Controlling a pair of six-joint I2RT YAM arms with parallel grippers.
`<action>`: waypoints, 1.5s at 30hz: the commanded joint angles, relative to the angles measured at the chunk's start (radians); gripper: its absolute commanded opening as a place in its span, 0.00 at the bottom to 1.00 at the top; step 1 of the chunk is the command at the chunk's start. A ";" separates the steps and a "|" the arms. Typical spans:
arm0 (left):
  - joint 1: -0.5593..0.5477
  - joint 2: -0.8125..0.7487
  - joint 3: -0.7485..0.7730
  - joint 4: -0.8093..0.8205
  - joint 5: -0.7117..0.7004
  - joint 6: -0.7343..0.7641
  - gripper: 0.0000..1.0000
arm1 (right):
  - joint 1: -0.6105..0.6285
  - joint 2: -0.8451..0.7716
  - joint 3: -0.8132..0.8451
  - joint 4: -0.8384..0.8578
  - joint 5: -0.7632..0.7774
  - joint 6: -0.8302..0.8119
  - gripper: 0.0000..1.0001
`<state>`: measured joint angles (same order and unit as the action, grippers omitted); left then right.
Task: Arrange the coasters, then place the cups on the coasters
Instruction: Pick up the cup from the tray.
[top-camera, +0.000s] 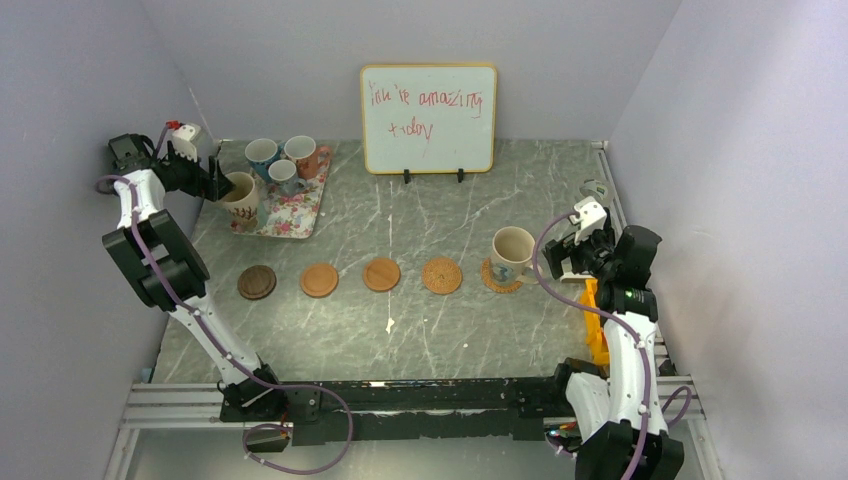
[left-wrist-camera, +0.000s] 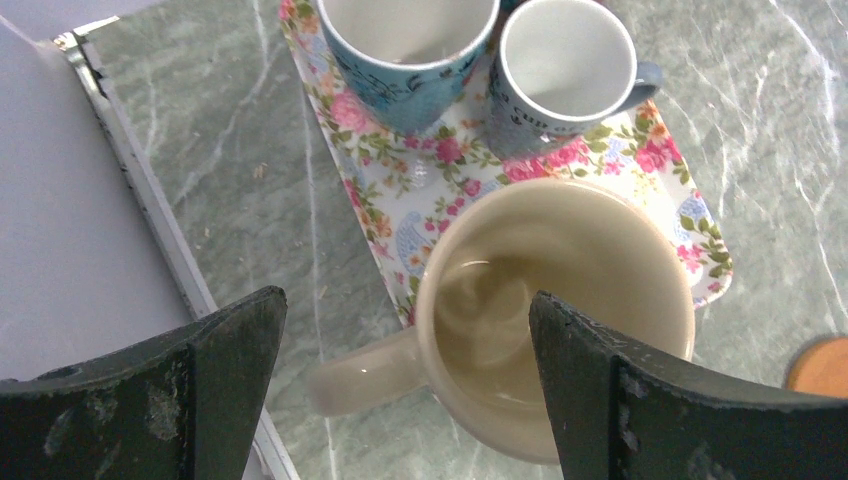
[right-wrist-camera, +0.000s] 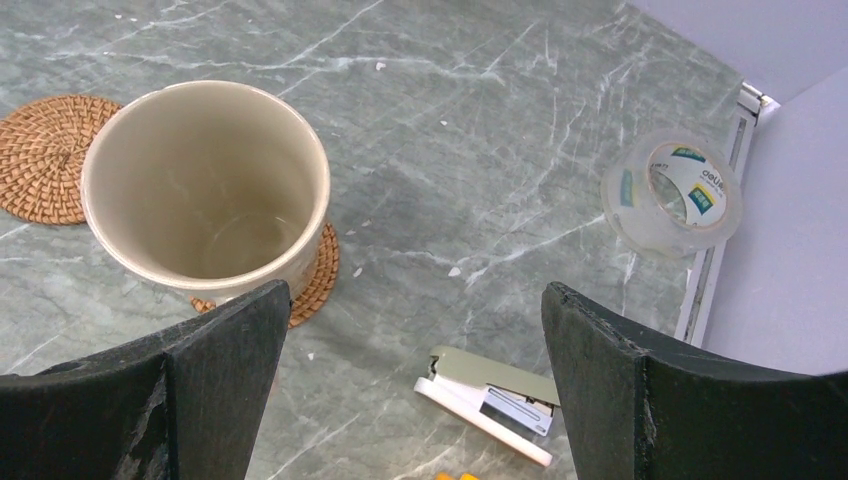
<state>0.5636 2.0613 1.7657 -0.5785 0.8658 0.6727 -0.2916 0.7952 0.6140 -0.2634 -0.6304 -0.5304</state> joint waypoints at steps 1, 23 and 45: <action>0.003 -0.011 0.012 -0.085 0.020 0.062 0.96 | -0.013 -0.024 -0.002 0.007 -0.051 0.003 1.00; 0.003 -0.197 -0.158 0.055 -0.115 -0.130 0.96 | -0.040 -0.042 0.001 -0.014 -0.105 -0.002 1.00; 0.005 -0.229 0.044 -0.403 -0.152 0.699 0.96 | -0.066 -0.050 -0.002 -0.017 -0.132 0.000 0.99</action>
<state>0.5690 1.8236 1.7813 -0.8040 0.7444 1.0592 -0.3500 0.7570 0.6140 -0.2913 -0.7246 -0.5304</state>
